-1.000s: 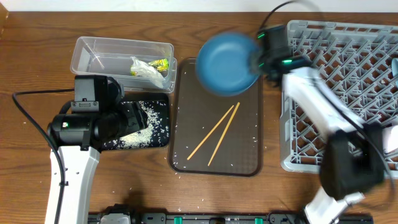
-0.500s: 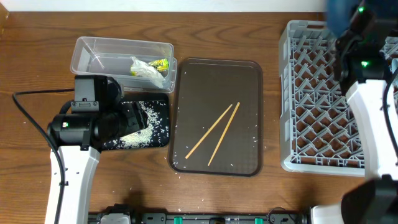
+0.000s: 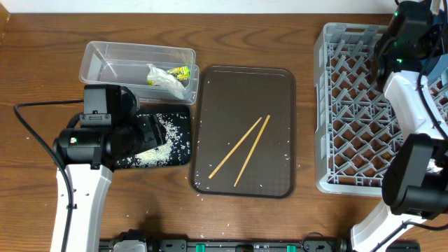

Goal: Sort waste into correct bins and load items into the dishwasher rack
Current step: 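Lift the blue plate and carry it to the gray rack, then set the blue plate upright in the rack and release it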

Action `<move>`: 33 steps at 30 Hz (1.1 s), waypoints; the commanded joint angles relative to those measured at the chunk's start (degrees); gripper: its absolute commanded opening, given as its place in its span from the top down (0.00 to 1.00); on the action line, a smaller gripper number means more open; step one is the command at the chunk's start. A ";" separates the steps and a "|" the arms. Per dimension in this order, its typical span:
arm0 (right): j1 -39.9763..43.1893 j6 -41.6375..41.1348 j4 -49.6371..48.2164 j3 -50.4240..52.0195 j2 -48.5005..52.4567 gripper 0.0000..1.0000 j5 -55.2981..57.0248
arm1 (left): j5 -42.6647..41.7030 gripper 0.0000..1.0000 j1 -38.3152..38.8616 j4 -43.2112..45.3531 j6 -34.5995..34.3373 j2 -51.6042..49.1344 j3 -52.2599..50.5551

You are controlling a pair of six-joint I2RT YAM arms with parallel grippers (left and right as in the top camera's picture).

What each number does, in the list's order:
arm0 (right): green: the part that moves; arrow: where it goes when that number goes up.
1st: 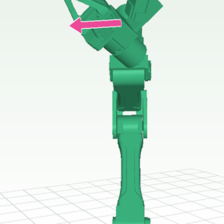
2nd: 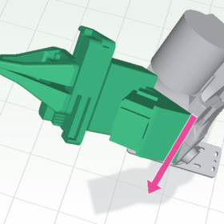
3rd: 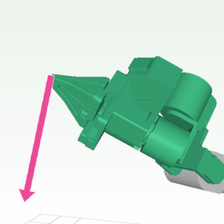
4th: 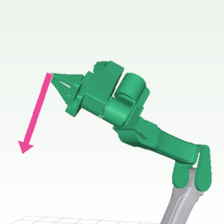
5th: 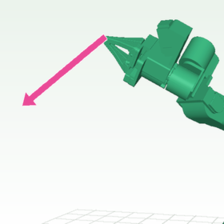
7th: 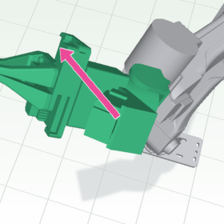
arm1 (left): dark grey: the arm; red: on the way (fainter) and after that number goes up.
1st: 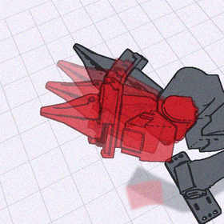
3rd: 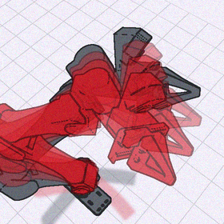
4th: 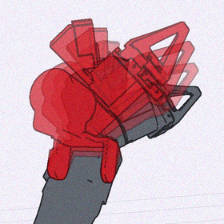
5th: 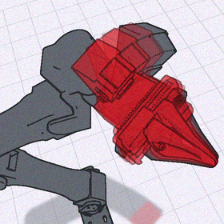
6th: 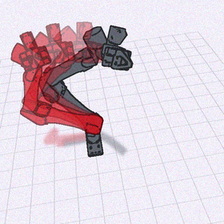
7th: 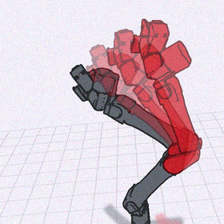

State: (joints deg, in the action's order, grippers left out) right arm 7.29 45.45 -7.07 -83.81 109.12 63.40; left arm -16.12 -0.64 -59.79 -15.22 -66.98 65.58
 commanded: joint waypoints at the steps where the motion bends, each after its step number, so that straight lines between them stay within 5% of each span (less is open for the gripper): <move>1: 0.42 0.44 -0.15 -0.09 0.96 0.99 2.75 | 0.33 0.33 -0.20 -0.17 -0.11 0.00 0.31; 14: -4.22 -3.69 4.15 -0.07 1.05 0.99 1.92 | 0.35 0.33 -0.20 -0.13 -0.11 0.00 0.31; 27: -10.45 -32.63 33.77 -0.07 1.05 0.98 -0.68 | 0.35 0.33 -0.20 -0.17 -0.11 0.00 0.31; 33: -12.66 -40.65 44.50 -0.07 1.05 0.48 -9.70 | 0.35 0.33 -0.20 -0.17 -0.11 0.00 0.31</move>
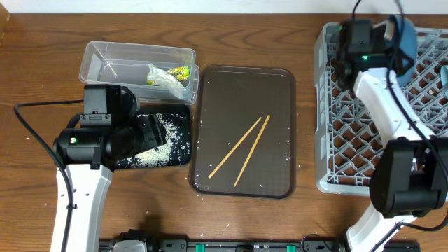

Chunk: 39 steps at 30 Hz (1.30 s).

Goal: Sort waste into correct bins and load items into the dishwasher rack
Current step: 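Set the blue plate upright in the rack and release it, then move the right gripper to the chopsticks and grasp one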

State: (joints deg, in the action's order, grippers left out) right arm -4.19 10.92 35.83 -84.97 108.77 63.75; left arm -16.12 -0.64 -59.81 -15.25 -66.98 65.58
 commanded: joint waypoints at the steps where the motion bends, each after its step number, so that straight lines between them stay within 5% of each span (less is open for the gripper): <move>1: -1.46 -6.88 2.86 1.07 1.36 0.41 -11.91 | 0.35 0.33 -0.20 -0.15 -0.09 0.00 0.31; 8: -2.64 -8.74 5.40 1.03 -6.05 0.26 -16.57 | 0.35 0.33 -0.20 -0.20 -0.09 0.00 0.31; 14: -2.75 -8.72 5.77 1.03 -19.28 0.16 -32.02 | 0.33 0.33 -0.20 -0.20 -0.09 0.00 0.31; 23: -2.69 -8.76 7.63 1.03 -26.58 0.28 -43.54 | 0.35 0.33 -0.20 -0.20 -0.09 0.00 0.31; 33: -3.63 -8.83 11.41 1.16 -24.00 0.27 -76.70 | 0.35 0.32 -0.20 -0.17 -0.09 0.00 0.31; 39: -9.55 -15.28 14.88 1.62 -18.34 0.30 -81.99 | 0.35 0.32 -0.20 -0.20 -0.09 0.00 0.26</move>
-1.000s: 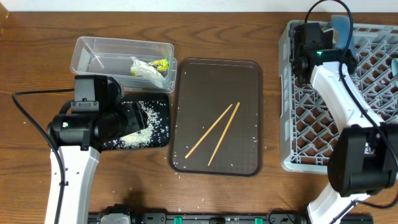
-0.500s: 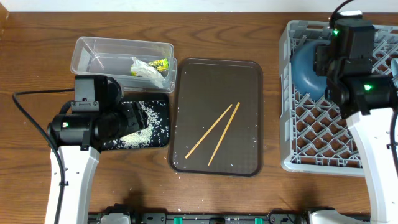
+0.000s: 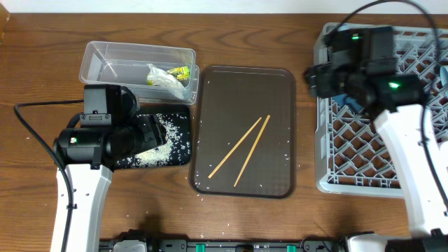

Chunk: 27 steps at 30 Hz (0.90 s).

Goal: Sort waste into correct bins and load items into the dishwasher rack
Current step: 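Move the right gripper to the chopsticks and grasp one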

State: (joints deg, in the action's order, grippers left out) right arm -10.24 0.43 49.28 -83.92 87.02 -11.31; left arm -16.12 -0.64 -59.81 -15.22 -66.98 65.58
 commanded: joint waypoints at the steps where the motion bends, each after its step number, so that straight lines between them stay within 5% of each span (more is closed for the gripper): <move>1: -4.72 -5.75 2.38 0.57 4.68 0.32 -6.93 | 0.35 0.32 -0.20 -0.17 -0.11 0.00 0.26; 5: -10.10 -10.49 6.29 0.59 10.69 0.41 -6.69 | 0.37 0.33 -0.20 -0.17 -0.09 0.00 0.24; 17: -21.59 -32.94 11.02 0.92 23.28 0.38 5.62 | 0.35 0.33 -0.20 -0.22 -0.09 0.00 0.20; 27: -25.35 -38.75 8.72 3.43 24.35 0.36 11.45 | 0.35 0.32 -0.20 -0.59 -0.07 0.00 0.20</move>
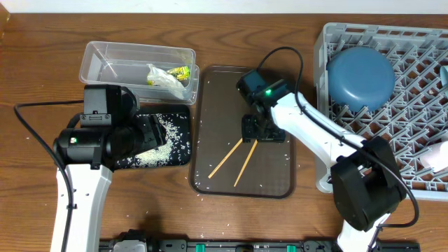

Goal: Sort waste into correct bins and load items into the dishwasher rack
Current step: 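Move the right gripper to the chopsticks and grasp one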

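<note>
Two wooden chopsticks [234,159] lie slanted on the brown tray [276,87]. My right gripper [253,131] hangs over their upper ends, which it hides; its jaws look spread, with nothing seen held. A blue bowl [360,73] sits upside down in the grey dishwasher rack [420,133] at the back. A clear bin [115,61] at the back left holds a crumpled wrapper [168,77]. My left gripper [150,133] rests over a black tray [175,150] strewn with rice; its fingers do not show clearly.
Rice grains are scattered on the brown tray and on the table near its front left corner. The rack fills the right side of the table. The right arm reaches from the front right across the rack's left edge.
My right gripper was at the rack's left rim and is now over the upper ends of the chopsticks. The blue bowl now shows in full in the rack. The left arm is still.
My right arm was over the rack's far right corner, then over its back with something blue beside the gripper, then at the rack's left rim. Now the bowl lies in the rack and the gripper is over the chopsticks. The left arm never moved.
</note>
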Action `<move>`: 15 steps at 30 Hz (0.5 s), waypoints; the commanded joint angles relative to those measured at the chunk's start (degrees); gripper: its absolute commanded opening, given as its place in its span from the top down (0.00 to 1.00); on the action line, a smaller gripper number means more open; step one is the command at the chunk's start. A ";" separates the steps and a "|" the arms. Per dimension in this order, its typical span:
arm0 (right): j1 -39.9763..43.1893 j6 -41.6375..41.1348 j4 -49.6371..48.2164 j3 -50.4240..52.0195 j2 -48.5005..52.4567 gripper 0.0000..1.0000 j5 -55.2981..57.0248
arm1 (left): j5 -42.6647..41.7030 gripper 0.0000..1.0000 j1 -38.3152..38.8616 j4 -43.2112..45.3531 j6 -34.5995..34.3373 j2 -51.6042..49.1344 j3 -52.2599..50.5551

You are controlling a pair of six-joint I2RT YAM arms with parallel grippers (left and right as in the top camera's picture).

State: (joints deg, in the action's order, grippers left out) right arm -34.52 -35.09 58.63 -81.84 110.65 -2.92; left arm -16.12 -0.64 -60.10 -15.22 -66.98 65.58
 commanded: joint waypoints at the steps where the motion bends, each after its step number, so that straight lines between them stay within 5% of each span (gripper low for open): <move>1: -1.20 -3.61 -1.20 1.99 0.72 0.36 3.37 | 0.35 0.32 -0.20 -0.31 -0.07 0.00 0.20; 15: -2.29 -4.87 -16.37 13.90 0.72 0.47 6.21 | 0.35 0.33 -0.20 -0.39 -0.09 0.00 0.20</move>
State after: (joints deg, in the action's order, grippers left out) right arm -35.97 -38.85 43.07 -69.56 110.65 0.89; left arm -16.12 -0.64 -60.18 -15.22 -66.98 65.58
